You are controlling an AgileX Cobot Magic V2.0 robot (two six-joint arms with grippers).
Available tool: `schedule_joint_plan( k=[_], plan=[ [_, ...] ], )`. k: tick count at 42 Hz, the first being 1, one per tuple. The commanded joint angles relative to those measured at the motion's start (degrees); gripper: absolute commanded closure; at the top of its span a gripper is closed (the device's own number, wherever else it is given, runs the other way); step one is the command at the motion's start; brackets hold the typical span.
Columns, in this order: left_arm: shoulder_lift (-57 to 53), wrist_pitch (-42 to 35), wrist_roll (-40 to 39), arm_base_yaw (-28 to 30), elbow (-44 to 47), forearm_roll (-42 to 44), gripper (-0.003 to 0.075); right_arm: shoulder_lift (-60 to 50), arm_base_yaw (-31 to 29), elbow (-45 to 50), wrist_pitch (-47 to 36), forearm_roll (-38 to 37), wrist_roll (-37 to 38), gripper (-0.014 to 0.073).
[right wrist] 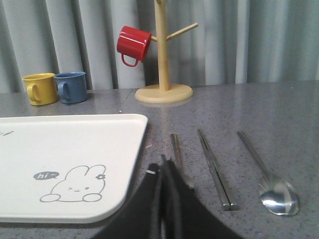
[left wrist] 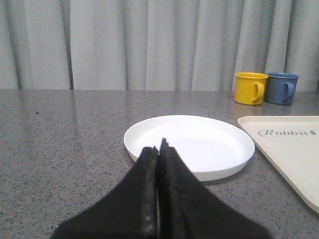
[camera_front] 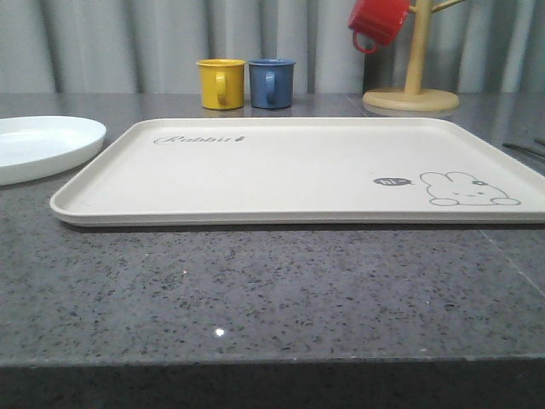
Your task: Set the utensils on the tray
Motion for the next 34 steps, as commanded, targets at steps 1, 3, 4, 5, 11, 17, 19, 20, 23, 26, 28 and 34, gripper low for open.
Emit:
schedule_joint_plan(
  k=[1, 3, 4, 5, 11, 17, 19, 20, 23, 26, 28, 34],
  plan=[
    [-1.26, -4.64, 0.00, 0.07, 0.74, -0.52, 0.0741, -0.89, -0.16, -0.04, -5.14, -0.77, -0.30, 0.0706],
    [-1.26, -4.64, 0.00, 0.07, 0.74, -0.52, 0.0741, -0.89, -0.16, -0.04, -5.14, -0.77, -0.30, 0.0706],
    [-1.26, -4.64, 0.00, 0.07, 0.74, -0.52, 0.0741, -0.89, -0.16, -0.04, -5.14, -0.77, -0.30, 0.0706],
    [-1.26, -4.64, 0.00, 0.07, 0.74, -0.52, 0.0741, -0.89, -0.16, -0.04, -5.14, -0.77, -0.30, 0.0706],
    [-1.26, -4.64, 0.00, 0.07, 0.74, -0.52, 0.0741, -0.89, -0.16, -0.04, -5.14, -0.77, -0.30, 0.0706],
    [-1.26, -4.64, 0.00, 0.07, 0.74, -0.52, 0.0741, -0.89, -0.16, -0.04, -5.14, -0.77, -0.30, 0.0706],
    [-1.26, -4.64, 0.00, 0.07, 0.74, -0.52, 0.0741, -0.89, -0.16, -0.04, -5.14, -0.77, -0.30, 0.0706],
    [-1.26, -4.64, 0.00, 0.07, 0.74, -0.52, 0.0741, -0.89, -0.16, -0.04, -5.14, -0.77, -0.30, 0.0706],
    [-1.26, -4.64, 0.00, 0.07, 0.74, -0.52, 0.0741, -0.89, -0.16, -0.04, -5.14, -0.77, -0.30, 0.0706],
    [-1.26, -4.64, 0.00, 0.07, 0.74, -0.52, 0.0741, -0.89, -0.16, -0.04, -5.14, -0.77, -0.30, 0.0706],
    [-1.26, -4.64, 0.00, 0.07, 0.74, -0.52, 0.0741, -0.89, -0.16, -0.04, -5.95, -0.77, -0.30, 0.0706],
    [-1.26, -10.87, 0.00, 0.07, 0.45, -0.52, 0.0741, -0.89, -0.16, -1.06, -8.27, 1.36, 0.73, 0.0706]
  ],
)
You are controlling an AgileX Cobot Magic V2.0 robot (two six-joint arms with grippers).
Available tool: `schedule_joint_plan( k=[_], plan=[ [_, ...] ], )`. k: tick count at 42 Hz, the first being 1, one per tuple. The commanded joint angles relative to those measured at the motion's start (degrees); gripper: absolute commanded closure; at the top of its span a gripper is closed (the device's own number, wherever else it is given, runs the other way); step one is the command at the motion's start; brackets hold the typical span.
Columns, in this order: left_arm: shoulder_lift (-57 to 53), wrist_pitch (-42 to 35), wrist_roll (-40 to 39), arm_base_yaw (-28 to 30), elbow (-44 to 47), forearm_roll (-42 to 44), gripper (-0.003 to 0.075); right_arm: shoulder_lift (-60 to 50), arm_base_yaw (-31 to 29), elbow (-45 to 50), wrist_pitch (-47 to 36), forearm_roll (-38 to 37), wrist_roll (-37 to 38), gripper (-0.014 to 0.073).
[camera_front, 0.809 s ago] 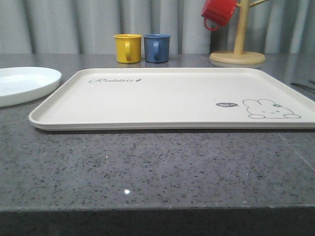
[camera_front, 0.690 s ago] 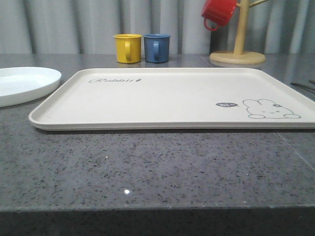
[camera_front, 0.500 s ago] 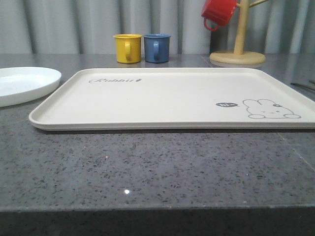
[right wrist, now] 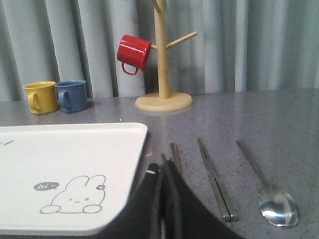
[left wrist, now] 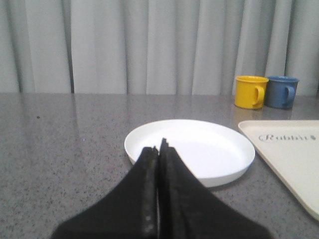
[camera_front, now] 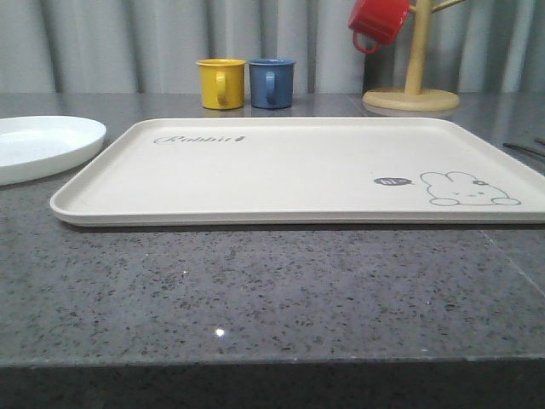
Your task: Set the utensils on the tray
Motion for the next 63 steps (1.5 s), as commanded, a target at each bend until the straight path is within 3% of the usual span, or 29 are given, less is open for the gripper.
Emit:
schedule_joint_plan(
  k=[1, 7, 19, 24, 36, 47, 52, 57, 61, 63],
  plan=[
    [-1.26, -10.35, 0.00, 0.07, 0.09, -0.52, 0.0741, -0.89, -0.16, -2.03, -5.81, 1.94, 0.51, 0.0706],
    [-0.71, -7.83, 0.00, 0.07, -7.75, -0.52, 0.0741, -0.49, -0.16, -10.70, 1.86, 2.79, 0.51, 0.0706],
    [10.74, 17.93, 0.00, 0.07, -34.71, 1.25, 0.0741, 12.15, -0.16, -33.87, 23.93, -1.81, 0.51, 0.0706],
    [17.72, 27.96, 0.00, 0.07, -42.62, 1.25, 0.0741, 19.08, -0.16, -39.45, 30.89, -2.46, 0.51, 0.0706],
    [25.54, 34.14, 0.00, 0.07, -43.91, 1.14, 0.0741, 29.83, -0.16, -40.20, 34.43, -2.46, 0.51, 0.0706],
    [28.76, 33.63, 0.00, 0.07, -41.54, 1.01, 0.0740, 35.87, -0.16, -40.20, 35.91, -2.46, 0.51, 0.0691],
    [29.78, 33.63, 0.00, 0.07, -41.12, 1.01, 0.0681, 37.65, -0.16, -40.20, 36.24, -2.46, -0.16, 0.0503],
    [30.81, 33.08, 0.00, 0.07, -41.12, 1.12, 0.0458, 38.77, -0.16, -40.20, 36.09, -2.46, -0.22, 0.0189],
    [31.74, 33.08, 0.00, 0.07, -41.12, 1.63, 0.0276, 38.93, -0.16, -40.20, 36.09, -2.46, -0.22, 0.0074],
    [32.21, 33.08, 0.00, 0.07, -41.12, 1.63, 0.0235, 38.93, -0.16, -40.20, 36.16, -2.46, -0.22, 0.0058]
  ],
)
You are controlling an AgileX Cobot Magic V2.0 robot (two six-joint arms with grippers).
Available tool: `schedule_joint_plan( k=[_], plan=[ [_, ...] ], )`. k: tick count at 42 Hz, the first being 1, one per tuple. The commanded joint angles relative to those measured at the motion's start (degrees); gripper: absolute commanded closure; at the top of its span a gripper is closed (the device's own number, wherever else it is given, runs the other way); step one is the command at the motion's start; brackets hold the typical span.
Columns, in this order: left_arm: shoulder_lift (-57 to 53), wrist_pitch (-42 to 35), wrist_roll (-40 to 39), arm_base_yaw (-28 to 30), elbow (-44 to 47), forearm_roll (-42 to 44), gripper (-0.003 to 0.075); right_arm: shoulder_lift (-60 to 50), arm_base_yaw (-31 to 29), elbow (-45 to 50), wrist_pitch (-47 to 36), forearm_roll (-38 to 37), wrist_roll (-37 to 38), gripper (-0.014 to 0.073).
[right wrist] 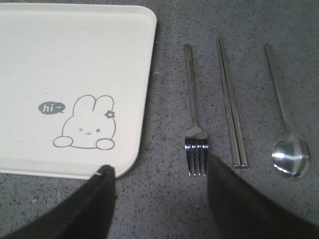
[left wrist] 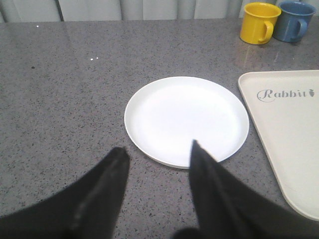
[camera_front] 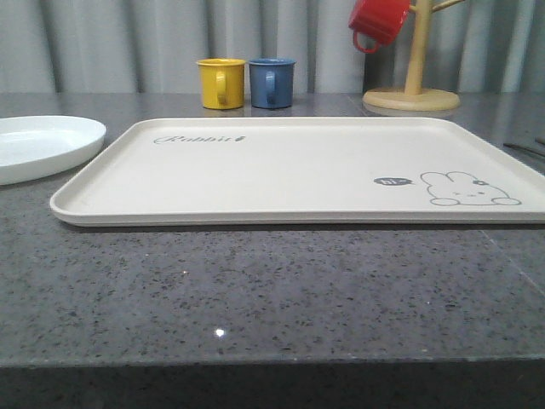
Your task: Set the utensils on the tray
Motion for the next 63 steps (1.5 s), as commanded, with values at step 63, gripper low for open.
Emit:
schedule_joint_plan(
  k=[63],
  plan=[
    [63.90, 9.40, 19.71, 14.85, -35.16, -25.09, 0.0227, 0.28, -0.16, -1.96, -3.11, -0.39, -0.73, 0.0057]
  ],
)
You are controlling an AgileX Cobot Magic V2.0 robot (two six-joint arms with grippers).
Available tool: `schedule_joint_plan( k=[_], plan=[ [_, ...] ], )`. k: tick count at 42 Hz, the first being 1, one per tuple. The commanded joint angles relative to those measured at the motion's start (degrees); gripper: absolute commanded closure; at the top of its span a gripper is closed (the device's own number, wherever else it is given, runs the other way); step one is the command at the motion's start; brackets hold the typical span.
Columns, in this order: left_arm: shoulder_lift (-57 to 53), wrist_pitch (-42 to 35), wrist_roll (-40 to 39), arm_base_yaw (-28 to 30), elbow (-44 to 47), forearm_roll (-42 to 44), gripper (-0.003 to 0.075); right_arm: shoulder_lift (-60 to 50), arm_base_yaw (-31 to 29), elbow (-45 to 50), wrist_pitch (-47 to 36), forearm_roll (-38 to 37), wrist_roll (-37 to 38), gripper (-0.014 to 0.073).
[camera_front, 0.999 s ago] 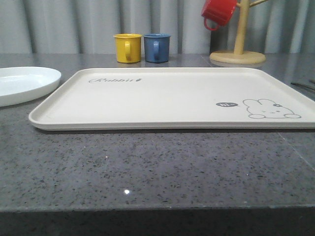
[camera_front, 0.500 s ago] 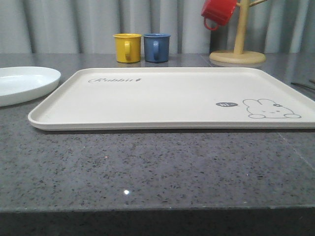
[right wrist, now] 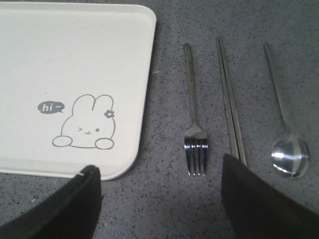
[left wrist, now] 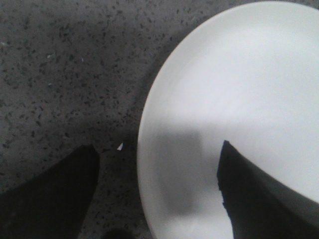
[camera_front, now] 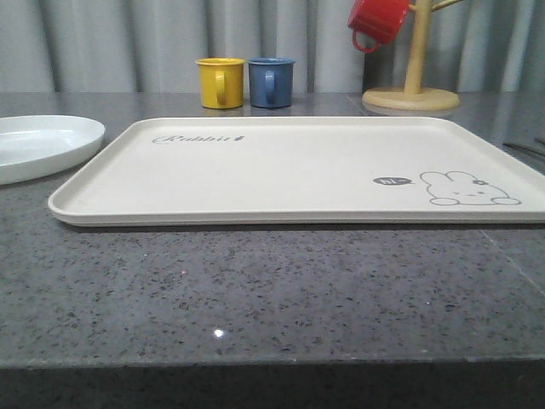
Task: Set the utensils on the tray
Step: 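Grasp the rim of the white plate with the left gripper, then lift the plate and carry it over the tray with the left gripper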
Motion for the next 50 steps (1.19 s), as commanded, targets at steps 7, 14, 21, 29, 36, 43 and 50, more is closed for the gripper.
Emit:
schedule_joint_plan(
  k=[7, 14, 21, 29, 36, 43, 50],
  plan=[
    [-1.19, -1.14, 0.26, 0.07, -1.95, -2.20, 0.0270, 0.28, -0.16, -1.96, -3.33, -0.39, -0.73, 0.0057],
    [-0.96, 0.63, 0.26, 0.07, -1.95, -2.20, 0.0463, 0.28, -0.16, -1.96, -3.33, -0.39, -0.73, 0.0057],
    [-0.96, 1.31, 0.26, 0.07, -1.95, -2.20, 0.0650, 0.28, -0.16, -1.96, -3.33, -0.39, -0.73, 0.0057],
    [-0.96, 3.17, 0.26, 0.07, -4.03, -0.74, 0.0741, 0.28, -0.16, -1.96, -3.33, -0.39, -0.73, 0.0057],
    [-1.06, 7.79, 0.26, -0.19, -10.42, -2.02, 0.0741, 0.28, -0.16, -1.96, -3.33, -0.39, -0.73, 0.0057],
    [-1.06, 13.32, 0.26, -2.92, -16.70, -5.86, 0.0741, 0.28, -0.16, -1.96, -3.33, -0.39, -0.73, 0.0057],
    [-0.93, 13.07, 0.26, -9.12, -17.53, -6.40, 0.0741, 0.28, -0.16, -1.96, -3.33, -0.39, -0.73, 0.0057]
  ],
)
